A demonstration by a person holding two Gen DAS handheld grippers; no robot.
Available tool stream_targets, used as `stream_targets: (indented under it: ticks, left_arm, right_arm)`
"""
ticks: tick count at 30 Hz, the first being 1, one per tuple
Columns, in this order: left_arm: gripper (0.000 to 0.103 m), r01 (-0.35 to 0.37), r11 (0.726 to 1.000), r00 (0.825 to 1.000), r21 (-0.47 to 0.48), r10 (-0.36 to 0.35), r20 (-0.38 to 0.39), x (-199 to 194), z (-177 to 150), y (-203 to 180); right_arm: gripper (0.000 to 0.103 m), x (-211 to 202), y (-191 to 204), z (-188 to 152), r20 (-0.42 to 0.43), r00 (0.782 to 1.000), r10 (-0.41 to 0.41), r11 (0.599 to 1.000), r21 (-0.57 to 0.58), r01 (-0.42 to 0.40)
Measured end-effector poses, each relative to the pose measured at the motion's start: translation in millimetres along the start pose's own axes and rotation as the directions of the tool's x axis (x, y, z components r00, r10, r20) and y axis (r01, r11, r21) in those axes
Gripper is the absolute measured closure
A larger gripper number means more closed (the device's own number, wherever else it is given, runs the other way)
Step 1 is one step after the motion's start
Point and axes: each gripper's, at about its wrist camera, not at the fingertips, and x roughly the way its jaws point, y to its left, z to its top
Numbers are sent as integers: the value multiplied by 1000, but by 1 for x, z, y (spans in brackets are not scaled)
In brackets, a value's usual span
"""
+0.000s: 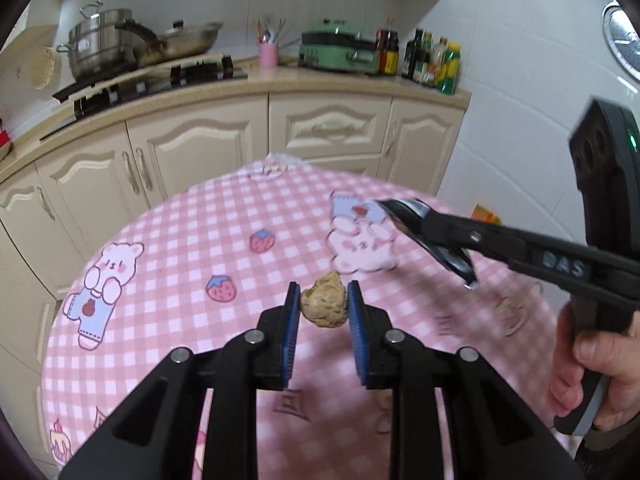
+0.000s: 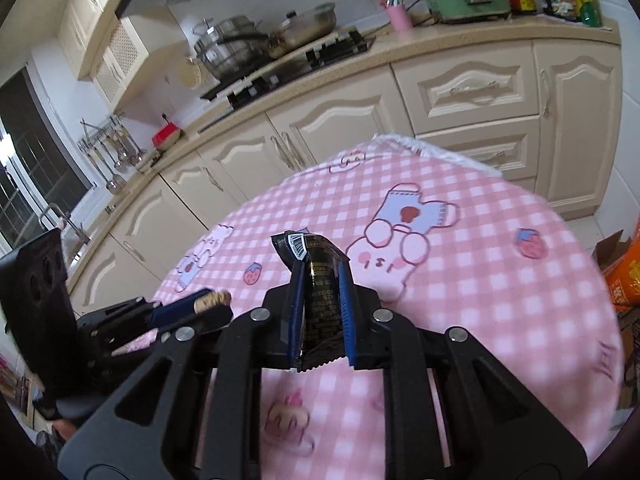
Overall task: Collect trash
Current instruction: 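Carry the cookie piece and black wrapper over the blue bin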
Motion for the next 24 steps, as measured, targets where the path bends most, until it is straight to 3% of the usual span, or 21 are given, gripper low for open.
stream_targets:
  ticks: [8,15,21,24]
  left_arm:
    - [80,76,996,992,46,-80,94,-41,7,-68]
    - [80,174,976,974,128,-189,122,-59,2,-150]
    - [80,282,935,953,214,-299,54,-50,-18,-228]
    - [80,351,904,934,243,-356,-23,-32,-34,-271]
  right_arm:
    - [86,-110,-22,-19,119,990,-74,997,13,73]
    - [86,-199,-56,-47,198,961,-190,981,60,182]
    - [86,-252,-102,-84,202,931,-304,948,161,275]
    - [86,-266,-136,-111,175,922,-344,923,244,298]
